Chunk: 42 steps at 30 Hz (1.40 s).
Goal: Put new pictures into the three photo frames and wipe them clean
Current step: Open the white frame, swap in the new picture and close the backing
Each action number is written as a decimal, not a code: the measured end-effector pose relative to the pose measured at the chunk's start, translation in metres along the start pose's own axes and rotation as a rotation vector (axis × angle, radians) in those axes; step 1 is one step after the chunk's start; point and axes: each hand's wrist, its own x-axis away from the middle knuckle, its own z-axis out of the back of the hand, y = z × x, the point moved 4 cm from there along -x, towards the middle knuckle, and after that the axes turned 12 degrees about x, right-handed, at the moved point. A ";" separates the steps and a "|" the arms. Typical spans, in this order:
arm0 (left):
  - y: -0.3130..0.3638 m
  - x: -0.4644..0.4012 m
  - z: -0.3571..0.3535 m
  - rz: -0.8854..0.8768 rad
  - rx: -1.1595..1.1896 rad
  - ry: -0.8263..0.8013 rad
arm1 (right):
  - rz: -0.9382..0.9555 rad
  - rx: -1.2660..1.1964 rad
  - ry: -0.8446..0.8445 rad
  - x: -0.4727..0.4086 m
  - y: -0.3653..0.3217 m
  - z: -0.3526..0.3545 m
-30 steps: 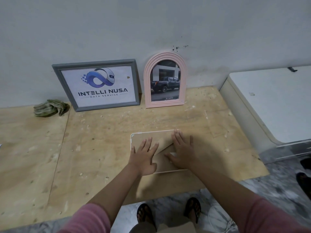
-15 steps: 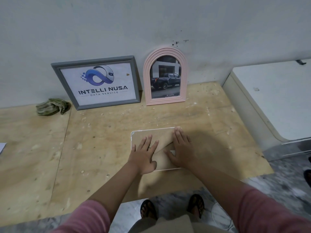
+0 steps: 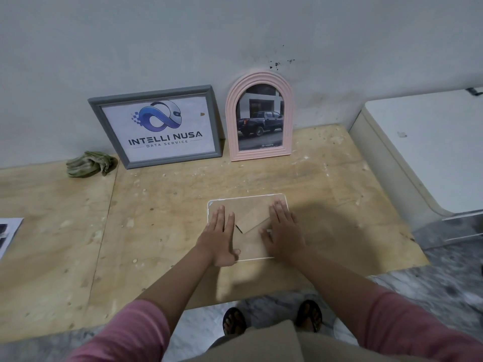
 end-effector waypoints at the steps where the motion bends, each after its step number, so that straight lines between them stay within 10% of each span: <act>1: -0.002 0.002 -0.001 0.006 -0.003 0.011 | -0.002 -0.002 -0.012 0.000 0.000 0.001; 21: -0.019 0.026 -0.020 0.129 0.255 0.144 | -0.001 0.047 -0.112 0.026 0.007 -0.013; 26: -0.014 0.035 -0.007 0.232 0.743 0.537 | -0.389 -0.322 0.006 0.032 0.002 0.001; 42: -0.023 0.013 0.043 0.626 1.002 0.345 | -0.899 -1.097 -0.164 -0.008 0.033 0.043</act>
